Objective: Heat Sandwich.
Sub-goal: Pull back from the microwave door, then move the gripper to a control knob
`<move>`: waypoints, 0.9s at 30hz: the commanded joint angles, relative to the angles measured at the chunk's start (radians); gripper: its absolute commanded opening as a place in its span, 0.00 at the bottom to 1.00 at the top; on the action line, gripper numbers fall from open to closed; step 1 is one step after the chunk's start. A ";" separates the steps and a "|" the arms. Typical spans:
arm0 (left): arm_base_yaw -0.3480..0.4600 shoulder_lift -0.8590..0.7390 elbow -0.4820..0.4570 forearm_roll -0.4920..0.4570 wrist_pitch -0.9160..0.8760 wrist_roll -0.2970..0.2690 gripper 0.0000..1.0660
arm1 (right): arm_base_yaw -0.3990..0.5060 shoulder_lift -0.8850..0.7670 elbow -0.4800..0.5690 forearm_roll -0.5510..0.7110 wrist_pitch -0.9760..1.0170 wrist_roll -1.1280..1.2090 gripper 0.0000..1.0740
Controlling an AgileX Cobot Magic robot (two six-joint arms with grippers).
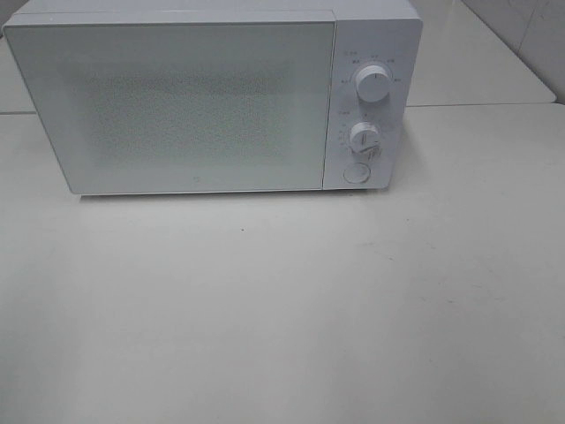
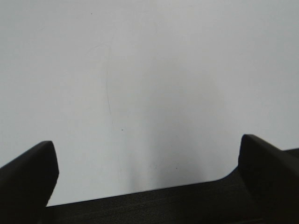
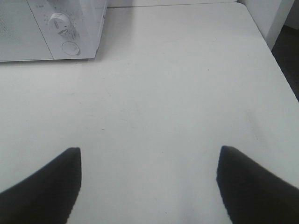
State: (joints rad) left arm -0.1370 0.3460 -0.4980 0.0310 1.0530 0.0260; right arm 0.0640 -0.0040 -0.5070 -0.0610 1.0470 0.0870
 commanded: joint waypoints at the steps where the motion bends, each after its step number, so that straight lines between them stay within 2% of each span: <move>1: 0.002 -0.010 0.004 -0.012 -0.015 -0.005 0.95 | -0.004 -0.026 0.003 -0.002 -0.008 -0.007 0.71; 9: 0.016 -0.109 0.004 -0.016 -0.015 -0.005 0.95 | -0.004 -0.026 0.003 -0.002 -0.008 -0.007 0.71; 13: 0.095 -0.235 0.004 -0.016 -0.015 -0.005 0.95 | -0.004 -0.026 0.003 -0.002 -0.008 -0.007 0.71; 21: 0.095 -0.381 0.004 -0.016 -0.015 -0.005 0.95 | -0.004 -0.026 0.003 -0.002 -0.008 -0.007 0.71; 27: 0.095 -0.378 0.004 -0.016 -0.015 -0.005 0.95 | -0.004 -0.026 0.003 -0.002 -0.008 -0.007 0.71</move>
State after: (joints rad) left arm -0.0430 -0.0030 -0.4980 0.0200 1.0500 0.0260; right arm 0.0640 -0.0040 -0.5070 -0.0610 1.0470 0.0870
